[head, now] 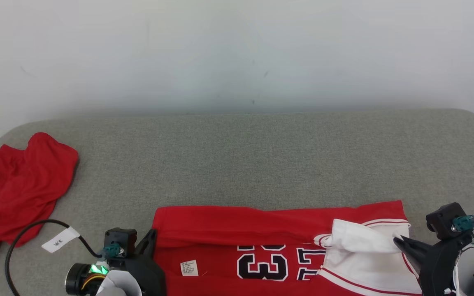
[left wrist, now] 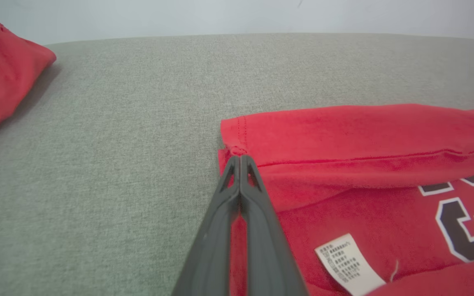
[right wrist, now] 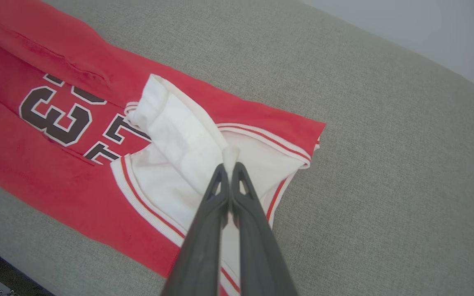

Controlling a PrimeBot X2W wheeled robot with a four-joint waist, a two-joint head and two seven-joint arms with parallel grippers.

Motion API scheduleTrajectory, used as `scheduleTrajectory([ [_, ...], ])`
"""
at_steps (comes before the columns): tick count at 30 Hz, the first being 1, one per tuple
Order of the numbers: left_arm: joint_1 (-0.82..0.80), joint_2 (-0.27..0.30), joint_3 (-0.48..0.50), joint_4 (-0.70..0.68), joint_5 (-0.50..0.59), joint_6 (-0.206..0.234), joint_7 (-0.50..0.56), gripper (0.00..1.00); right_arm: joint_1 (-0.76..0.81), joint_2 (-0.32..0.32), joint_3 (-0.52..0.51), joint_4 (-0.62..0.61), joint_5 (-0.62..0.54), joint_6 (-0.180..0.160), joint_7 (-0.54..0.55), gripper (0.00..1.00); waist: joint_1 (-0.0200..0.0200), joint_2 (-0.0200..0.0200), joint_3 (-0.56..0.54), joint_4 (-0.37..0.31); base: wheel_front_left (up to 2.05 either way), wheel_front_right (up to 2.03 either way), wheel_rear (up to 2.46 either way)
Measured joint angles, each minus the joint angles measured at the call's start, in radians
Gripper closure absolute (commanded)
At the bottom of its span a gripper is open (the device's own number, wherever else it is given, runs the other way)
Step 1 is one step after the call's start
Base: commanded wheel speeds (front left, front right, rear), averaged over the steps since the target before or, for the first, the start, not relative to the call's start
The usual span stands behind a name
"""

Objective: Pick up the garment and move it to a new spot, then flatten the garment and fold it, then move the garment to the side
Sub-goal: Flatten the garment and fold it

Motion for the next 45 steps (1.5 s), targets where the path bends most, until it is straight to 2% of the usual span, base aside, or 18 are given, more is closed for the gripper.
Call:
scheduleTrajectory([
  [15, 0.082, 0.005, 0.007, -0.036, -0.045, 0.025, 0.031, 1.00, 0.126, 0.033, -0.069, -0.025, -0.010, 0.000, 0.062, 1.00, -0.0001, 0.0000, -0.025, 0.007, 0.00, 0.00, 0.00],
  [16, 0.087, 0.005, 0.008, -0.036, -0.049, 0.025, 0.035, 0.67, 0.131, 0.042, -0.074, -0.028, -0.014, 0.000, 0.062, 0.19, 0.0000, 0.0000, -0.026, 0.005, 0.00, 0.00, 0.00],
  [17, 0.091, 0.005, 0.008, -0.038, -0.050, 0.027, 0.036, 0.00, 0.135, 0.050, -0.079, -0.029, -0.018, 0.000, 0.062, 0.00, 0.0000, 0.0000, -0.026, 0.004, 0.00, 0.00, 0.00],
  [22, 0.113, 0.012, 0.016, -0.045, -0.061, 0.043, 0.040, 0.00, 0.152, 0.078, -0.077, -0.025, -0.036, 0.000, 0.082, 0.00, 0.0000, 0.0001, -0.030, -0.002, 0.00, 0.00, 0.00],
  [27, 0.161, 0.036, 0.037, -0.081, -0.074, 0.052, 0.012, 0.00, 0.181, 0.058, -0.072, -0.040, -0.010, 0.000, 0.113, 0.00, 0.0000, 0.0001, -0.040, 0.001, 0.00, 0.00, 0.00],
  [31, 0.208, 0.058, 0.073, -0.179, -0.077, 0.060, -0.030, 0.00, 0.194, 0.065, -0.155, -0.038, -0.018, 0.000, 0.079, 0.00, 0.0000, 0.0001, -0.051, 0.003, 0.00, 0.00, 0.00],
  [34, 0.284, 0.070, 0.183, -0.418, -0.038, 0.055, -0.036, 0.00, 0.218, 0.151, -0.271, 0.006, -0.057, 0.000, 0.062, 0.00, 0.0000, 0.0001, -0.062, 0.009, 0.00, 0.00, 0.00],
  [37, 0.373, 0.059, 0.282, -0.622, 0.030, 0.041, -0.039, 0.00, 0.225, 0.244, -0.351, 0.053, -0.081, 0.000, 0.063, 0.00, -0.0001, 0.0001, -0.068, 0.014, 0.00, 0.00, 0.00],
  [41, 0.477, 0.023, 0.353, -0.772, 0.108, 0.005, -0.039, 0.00, 0.206, 0.335, -0.433, 0.129, -0.141, 0.000, 0.077, 0.00, 0.0000, 0.0001, -0.067, 0.025, 0.00, 0.00, 0.00],
  [45, 0.511, -0.002, 0.373, -0.818, 0.147, -0.012, -0.039, 0.00, 0.166, 0.388, -0.477, 0.179, -0.188, 0.000, 0.098, 0.00, -0.0001, 0.0001, -0.063, 0.035, 0.00, 0.00, 0.00],
])
